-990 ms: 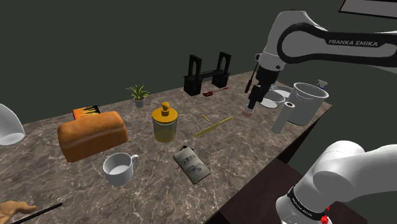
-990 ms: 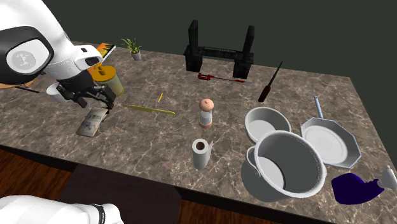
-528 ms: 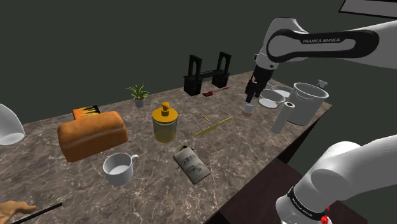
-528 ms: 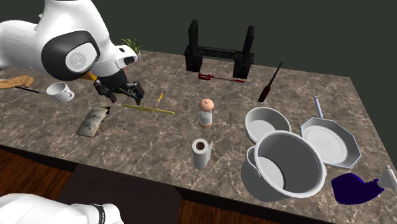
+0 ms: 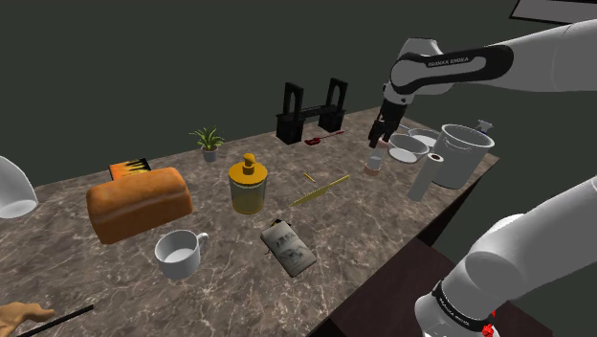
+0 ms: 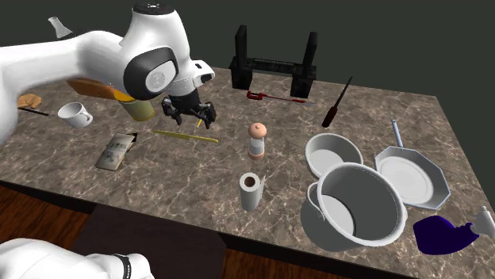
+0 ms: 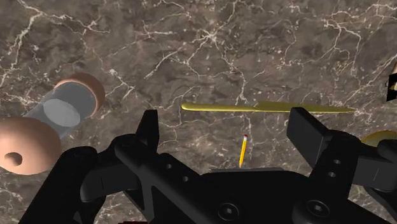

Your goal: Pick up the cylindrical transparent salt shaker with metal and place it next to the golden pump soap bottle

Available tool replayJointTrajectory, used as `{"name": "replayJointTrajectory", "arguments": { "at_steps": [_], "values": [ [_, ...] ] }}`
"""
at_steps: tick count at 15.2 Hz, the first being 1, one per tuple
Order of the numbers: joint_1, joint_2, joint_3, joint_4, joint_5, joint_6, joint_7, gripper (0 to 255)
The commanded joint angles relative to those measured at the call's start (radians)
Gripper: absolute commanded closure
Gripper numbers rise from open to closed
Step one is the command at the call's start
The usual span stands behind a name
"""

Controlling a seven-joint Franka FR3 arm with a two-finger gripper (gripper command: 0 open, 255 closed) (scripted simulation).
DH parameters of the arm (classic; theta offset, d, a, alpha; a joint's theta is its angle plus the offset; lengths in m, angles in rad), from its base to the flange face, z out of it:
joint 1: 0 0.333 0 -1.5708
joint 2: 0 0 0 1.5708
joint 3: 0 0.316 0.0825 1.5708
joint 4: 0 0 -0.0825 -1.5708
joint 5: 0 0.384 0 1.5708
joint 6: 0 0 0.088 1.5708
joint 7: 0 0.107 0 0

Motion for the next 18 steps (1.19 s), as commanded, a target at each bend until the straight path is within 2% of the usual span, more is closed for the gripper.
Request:
{"name": "replayJointTrajectory", "arguments": {
  "at_steps": [1,9,16,18],
  "values": [
    [-0.010,0.062,-0.024,0.048,0.008,0.019,-0.026,0],
    [-0.064,0.318,-0.111,0.261,0.084,0.067,-0.148,0],
    [-0.147,0.561,-0.149,0.509,0.189,0.055,-0.248,0],
    [-0.152,0.576,-0.148,0.513,0.195,0.065,-0.253,0]
  ]
}}
